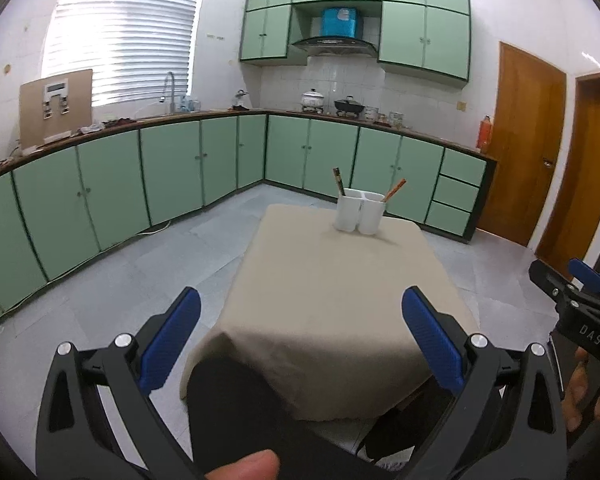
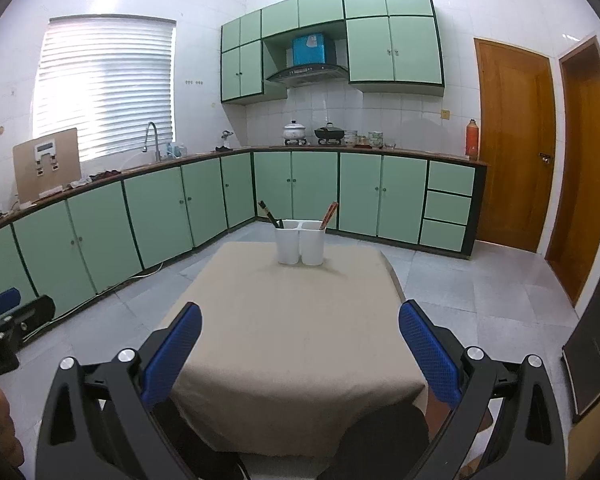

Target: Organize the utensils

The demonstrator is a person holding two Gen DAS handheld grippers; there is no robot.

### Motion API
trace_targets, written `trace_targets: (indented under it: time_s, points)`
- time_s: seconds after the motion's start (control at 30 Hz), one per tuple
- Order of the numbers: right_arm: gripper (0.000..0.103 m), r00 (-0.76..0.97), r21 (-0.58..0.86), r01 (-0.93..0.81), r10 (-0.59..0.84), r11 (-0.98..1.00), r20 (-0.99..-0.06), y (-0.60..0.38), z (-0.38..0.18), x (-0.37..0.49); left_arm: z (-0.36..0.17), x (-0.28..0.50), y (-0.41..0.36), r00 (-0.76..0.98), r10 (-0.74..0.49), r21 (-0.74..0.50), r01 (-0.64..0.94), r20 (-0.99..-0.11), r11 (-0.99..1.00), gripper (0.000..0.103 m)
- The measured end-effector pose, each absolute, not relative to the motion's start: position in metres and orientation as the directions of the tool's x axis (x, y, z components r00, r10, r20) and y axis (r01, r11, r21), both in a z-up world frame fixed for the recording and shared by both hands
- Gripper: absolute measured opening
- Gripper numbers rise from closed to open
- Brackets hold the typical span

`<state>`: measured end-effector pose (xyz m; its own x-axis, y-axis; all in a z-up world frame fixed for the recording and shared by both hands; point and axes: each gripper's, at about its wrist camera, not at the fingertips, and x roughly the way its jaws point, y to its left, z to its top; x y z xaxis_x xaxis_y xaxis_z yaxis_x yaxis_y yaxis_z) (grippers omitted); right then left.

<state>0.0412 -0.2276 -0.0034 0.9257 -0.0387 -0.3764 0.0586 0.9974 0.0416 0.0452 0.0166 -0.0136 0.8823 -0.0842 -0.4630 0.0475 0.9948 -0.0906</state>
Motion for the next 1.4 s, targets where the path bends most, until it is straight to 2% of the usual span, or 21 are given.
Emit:
trace_targets:
  time_s: [0.27, 0.63, 1.4]
  points:
    - [0.097, 0.937, 0.048, 0.038, -0.019, 0.998, -0.348, -0.224, -0.003, 0.010, -0.006, 0.016, 0.022, 0.892, -0.051, -0.107, 0.002, -0.449, 0.994, 0.098]
    - [0.097, 0.930, 0.060, 0.052, -0.027, 0.997, -0.367, -0.229, -0.010, 0.012, -0.001, 0.002, 0.019, 0.901, -0.038, -0.090, -0.001, -0.432, 0.996, 0.098]
    - [0.097, 0.943, 0.068, 0.078, -0.051, 0.995, -0.328, -0.225, -0.007, 0.001, 0.002, -0.021, 0.010, 0.923, -0.019, -0.078, -0.012, -0.385, 0.997, 0.098]
